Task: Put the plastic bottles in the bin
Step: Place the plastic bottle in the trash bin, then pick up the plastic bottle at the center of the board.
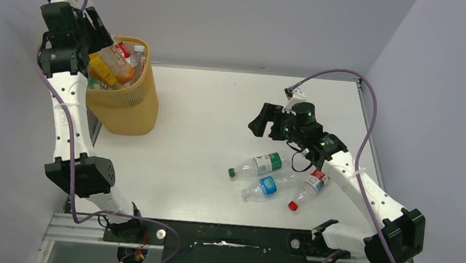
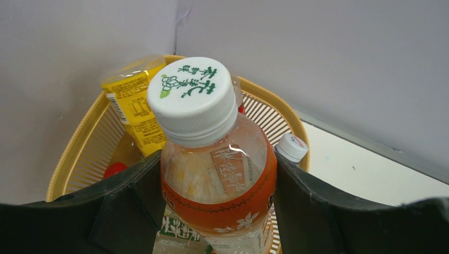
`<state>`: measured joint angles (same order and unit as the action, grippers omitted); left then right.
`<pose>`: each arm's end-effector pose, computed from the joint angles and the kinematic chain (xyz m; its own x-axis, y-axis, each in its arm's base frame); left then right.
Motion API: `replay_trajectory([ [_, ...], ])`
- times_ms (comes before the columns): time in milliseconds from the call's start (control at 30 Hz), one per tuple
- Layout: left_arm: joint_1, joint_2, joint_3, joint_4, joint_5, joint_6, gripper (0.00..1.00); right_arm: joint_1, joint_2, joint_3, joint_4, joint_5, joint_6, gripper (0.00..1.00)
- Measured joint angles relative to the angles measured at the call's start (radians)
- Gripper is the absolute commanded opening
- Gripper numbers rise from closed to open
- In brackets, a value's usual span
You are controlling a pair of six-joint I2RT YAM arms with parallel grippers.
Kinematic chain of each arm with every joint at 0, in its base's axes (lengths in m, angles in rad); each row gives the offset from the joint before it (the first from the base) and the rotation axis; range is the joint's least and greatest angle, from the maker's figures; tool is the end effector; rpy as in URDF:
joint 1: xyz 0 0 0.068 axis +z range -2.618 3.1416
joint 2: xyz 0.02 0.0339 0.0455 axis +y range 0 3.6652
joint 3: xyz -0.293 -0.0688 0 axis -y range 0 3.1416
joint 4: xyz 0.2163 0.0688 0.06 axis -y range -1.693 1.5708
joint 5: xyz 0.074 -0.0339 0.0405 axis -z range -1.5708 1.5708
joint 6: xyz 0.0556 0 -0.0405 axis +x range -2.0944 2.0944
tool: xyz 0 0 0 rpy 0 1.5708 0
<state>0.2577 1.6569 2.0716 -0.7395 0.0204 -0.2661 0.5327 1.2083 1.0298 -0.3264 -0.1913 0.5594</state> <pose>0.3308 0.0860 0.5061 -0.2356 -0.3340 -0.9126 -0.3089 0.9161 -0.2555 0.2118 0.1372 0.3459 -0.6939 0.1957 -0.6930 -0.3230 0.7755 0.5424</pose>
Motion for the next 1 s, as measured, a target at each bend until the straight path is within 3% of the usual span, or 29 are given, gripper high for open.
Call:
replay_trajectory([
  [200,0.007,0.0,-0.005,-0.01,-0.029,0.012,0.75,0.0,0.0,0.0,0.0,0.0,0.0,0.98],
  [333,0.006,0.0,-0.005,-0.019,-0.045,0.019,0.83,0.0,0.0,0.0,0.0,0.0,0.0,0.98],
  [633,0.007,0.01,0.053,-0.068,-0.087,0.025,0.84,0.005,0.0,0.0,-0.001,0.0,0.0,0.98],
  [800,-0.008,0.01,0.077,-0.073,-0.014,0.012,0.85,0.005,-0.001,0.0,-0.006,0.0,0.0,0.98],
  [1000,-0.225,0.01,0.099,-0.083,0.049,0.01,0.85,0.006,-0.014,-0.009,-0.013,0.005,0.007,0.98],
])
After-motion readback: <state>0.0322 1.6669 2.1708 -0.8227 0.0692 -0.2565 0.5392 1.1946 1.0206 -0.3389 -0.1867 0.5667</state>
